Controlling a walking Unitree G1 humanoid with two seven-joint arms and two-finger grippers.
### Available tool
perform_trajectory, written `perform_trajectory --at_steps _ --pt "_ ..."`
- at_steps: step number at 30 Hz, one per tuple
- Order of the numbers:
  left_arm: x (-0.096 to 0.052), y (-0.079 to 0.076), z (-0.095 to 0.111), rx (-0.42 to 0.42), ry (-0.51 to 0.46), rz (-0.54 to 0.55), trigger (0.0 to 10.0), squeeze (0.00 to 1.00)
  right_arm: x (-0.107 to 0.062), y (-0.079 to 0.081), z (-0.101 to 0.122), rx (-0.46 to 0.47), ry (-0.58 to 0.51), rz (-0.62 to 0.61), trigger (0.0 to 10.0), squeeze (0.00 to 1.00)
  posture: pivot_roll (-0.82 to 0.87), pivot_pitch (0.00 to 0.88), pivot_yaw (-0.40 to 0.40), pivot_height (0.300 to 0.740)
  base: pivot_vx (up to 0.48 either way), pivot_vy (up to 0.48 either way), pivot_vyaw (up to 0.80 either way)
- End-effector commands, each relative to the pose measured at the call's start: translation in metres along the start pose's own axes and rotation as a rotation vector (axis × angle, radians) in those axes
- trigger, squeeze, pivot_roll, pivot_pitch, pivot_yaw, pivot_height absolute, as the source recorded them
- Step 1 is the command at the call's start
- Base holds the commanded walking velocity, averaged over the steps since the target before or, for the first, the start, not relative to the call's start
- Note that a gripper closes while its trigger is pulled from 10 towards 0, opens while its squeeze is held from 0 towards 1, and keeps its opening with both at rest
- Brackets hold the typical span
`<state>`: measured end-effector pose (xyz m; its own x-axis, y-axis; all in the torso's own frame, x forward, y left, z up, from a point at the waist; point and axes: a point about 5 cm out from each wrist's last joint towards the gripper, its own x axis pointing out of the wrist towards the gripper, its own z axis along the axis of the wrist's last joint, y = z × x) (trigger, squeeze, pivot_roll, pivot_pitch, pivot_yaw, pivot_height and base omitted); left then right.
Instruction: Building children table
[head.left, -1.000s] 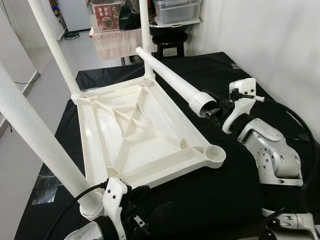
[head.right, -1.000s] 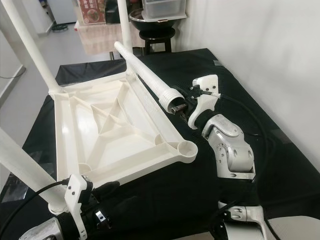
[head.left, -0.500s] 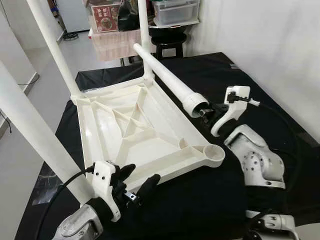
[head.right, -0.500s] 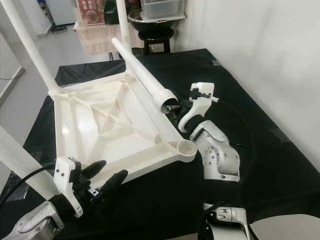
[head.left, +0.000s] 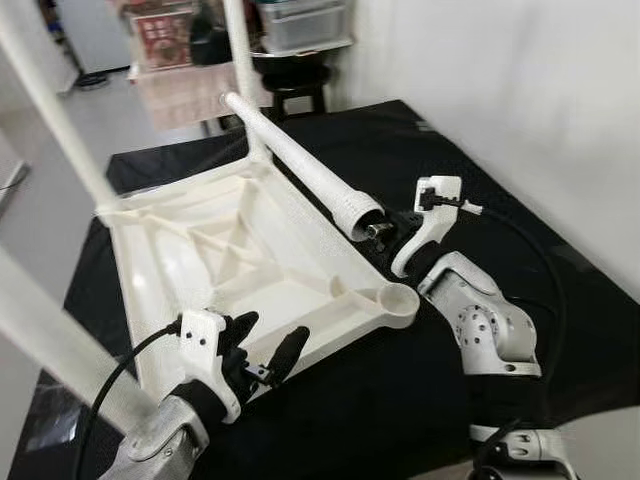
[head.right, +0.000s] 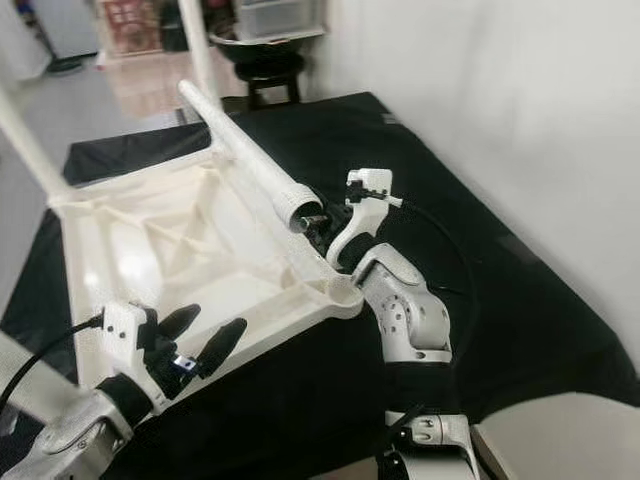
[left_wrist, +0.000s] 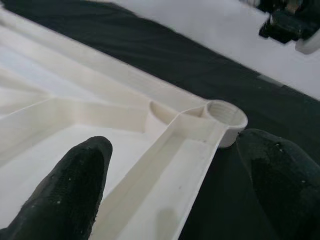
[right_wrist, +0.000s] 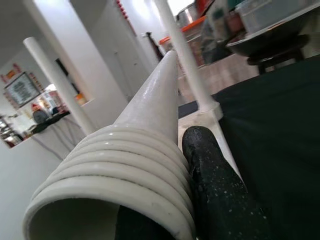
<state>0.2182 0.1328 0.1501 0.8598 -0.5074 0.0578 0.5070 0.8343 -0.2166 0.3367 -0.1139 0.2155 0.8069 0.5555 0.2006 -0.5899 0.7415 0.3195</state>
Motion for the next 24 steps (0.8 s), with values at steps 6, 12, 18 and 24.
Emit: perform_trajectory --at_steps 6,12,18,24 --pt "0.0005 0.0044 0.0003 0.021 -0.008 0.024 10.0 0.00 0.0062 0.0114 -0.0063 0.006 -0.017 0.045 10.0 0.00 -0.06 0.033 0.042 0.740 0.000 -0.232 0.00" --pt "0.0018 0.0022 -0.0005 0.010 -0.006 0.014 10.0 0.00 0.0071 0.0141 -0.0086 -0.003 -0.011 0.060 10.0 0.00 -0.06 0.031 0.042 0.740 0.000 -0.461 0.00" --pt "0.0038 0.0031 0.0012 0.018 -0.015 0.025 10.0 0.00 0.0071 0.0128 -0.0089 -0.025 -0.011 0.063 10.0 0.00 -0.05 0.029 0.041 0.740 0.000 -0.308 0.00" --pt "0.0071 0.0033 0.0050 0.022 -0.030 0.036 10.0 0.00 0.0050 0.0094 -0.0059 -0.077 -0.016 0.074 10.0 0.00 -0.05 0.025 0.039 0.740 0.000 0.000 0.00"
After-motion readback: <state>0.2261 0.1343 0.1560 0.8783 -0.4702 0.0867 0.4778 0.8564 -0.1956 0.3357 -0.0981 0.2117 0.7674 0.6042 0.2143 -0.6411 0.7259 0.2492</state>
